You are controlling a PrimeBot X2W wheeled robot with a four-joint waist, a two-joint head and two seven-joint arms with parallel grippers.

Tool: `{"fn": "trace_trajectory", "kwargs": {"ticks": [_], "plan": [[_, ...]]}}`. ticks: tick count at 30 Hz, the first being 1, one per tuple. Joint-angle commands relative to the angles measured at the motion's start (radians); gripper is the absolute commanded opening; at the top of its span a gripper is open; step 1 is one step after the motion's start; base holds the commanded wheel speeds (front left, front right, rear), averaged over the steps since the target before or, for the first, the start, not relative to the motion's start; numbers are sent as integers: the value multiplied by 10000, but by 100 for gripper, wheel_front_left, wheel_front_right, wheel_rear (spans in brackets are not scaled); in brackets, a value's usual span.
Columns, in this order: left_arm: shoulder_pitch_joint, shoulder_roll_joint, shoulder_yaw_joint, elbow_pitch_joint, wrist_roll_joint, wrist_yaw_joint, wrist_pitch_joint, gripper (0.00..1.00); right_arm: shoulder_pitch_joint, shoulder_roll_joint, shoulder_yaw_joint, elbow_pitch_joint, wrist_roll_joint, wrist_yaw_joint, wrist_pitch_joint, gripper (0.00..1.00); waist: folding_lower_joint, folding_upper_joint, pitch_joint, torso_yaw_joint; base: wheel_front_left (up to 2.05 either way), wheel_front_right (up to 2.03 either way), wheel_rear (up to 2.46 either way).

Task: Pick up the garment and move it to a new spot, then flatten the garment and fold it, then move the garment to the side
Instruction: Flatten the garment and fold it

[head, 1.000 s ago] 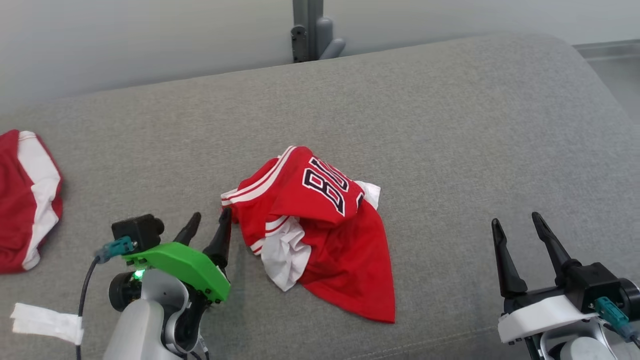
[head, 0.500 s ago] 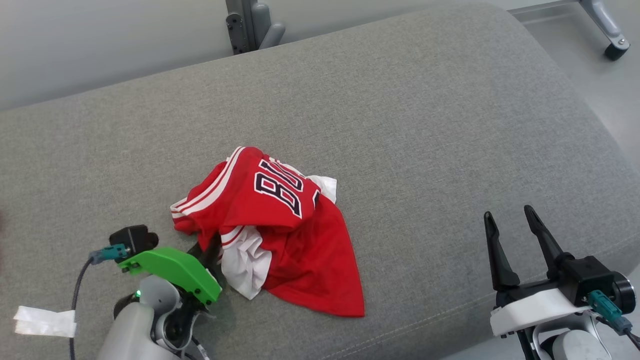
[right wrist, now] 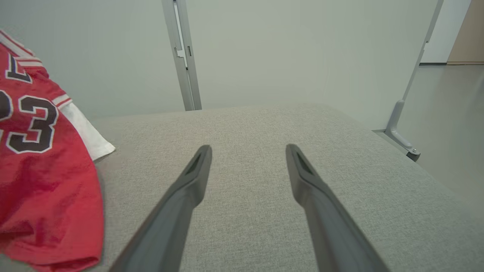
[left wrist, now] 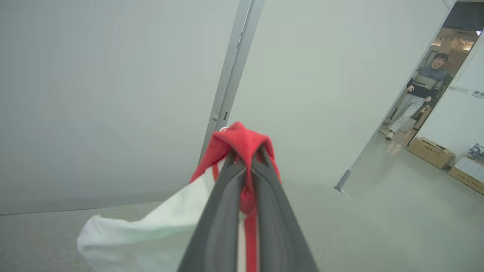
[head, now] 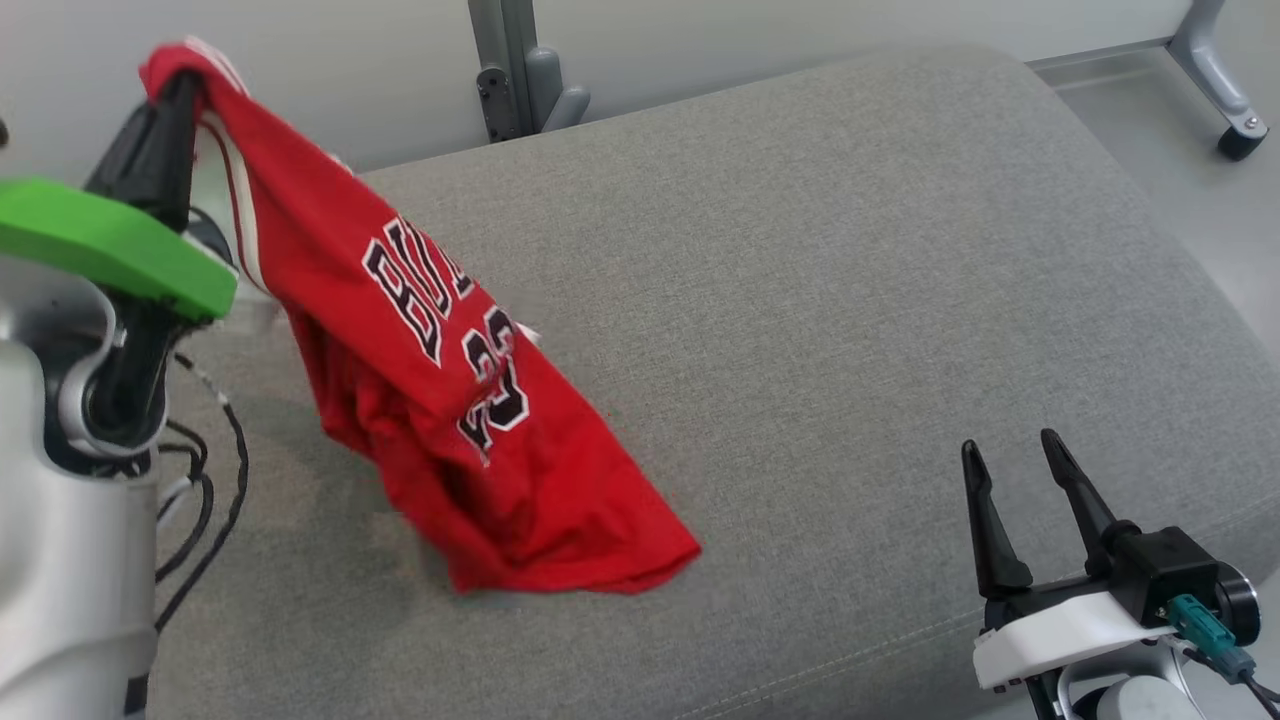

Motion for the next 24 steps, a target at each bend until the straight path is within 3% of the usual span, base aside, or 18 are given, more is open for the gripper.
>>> {"fn": "trace_trajectory", "kwargs": {"ticks": [1, 5, 9, 11, 16, 24], "plan": [[-536, 79, -184, -502, 113, 104, 343, 0, 93, 21, 46, 43, 79, -3, -32, 100, 0, 114, -157, -79, 0, 0, 0], [-1730, -52, -765, -1209, 396, 228, 1050, 0, 127, 48, 143, 100, 92, -3, -32, 100, 0, 114, -278, -290, 0, 0, 0], [-2370, -67, -1994, -1022, 1400, 13, 1301, 0, 28, 93, 154, 77, 151, -3, -32, 100, 0, 114, -320, -691, 0, 0, 0], [-2225, -495, -2646, -627, 1597, -69, 1260, 0, 38, 121, 221, 116, 162, -3, -32, 100, 0, 114, -290, -884, 0, 0, 0], [-990, -1725, -3631, 1187, 1415, -48, 596, 0, -27, 176, 452, 216, 233, -3, -32, 100, 0, 114, -152, -1494, 0, 0, 0], [199, -2359, -5231, 3432, 733, -57, -1071, 0, -399, 213, 757, 247, 289, -3, -32, 100, 0, 114, 420, -2169, 0, 0, 0]]}}
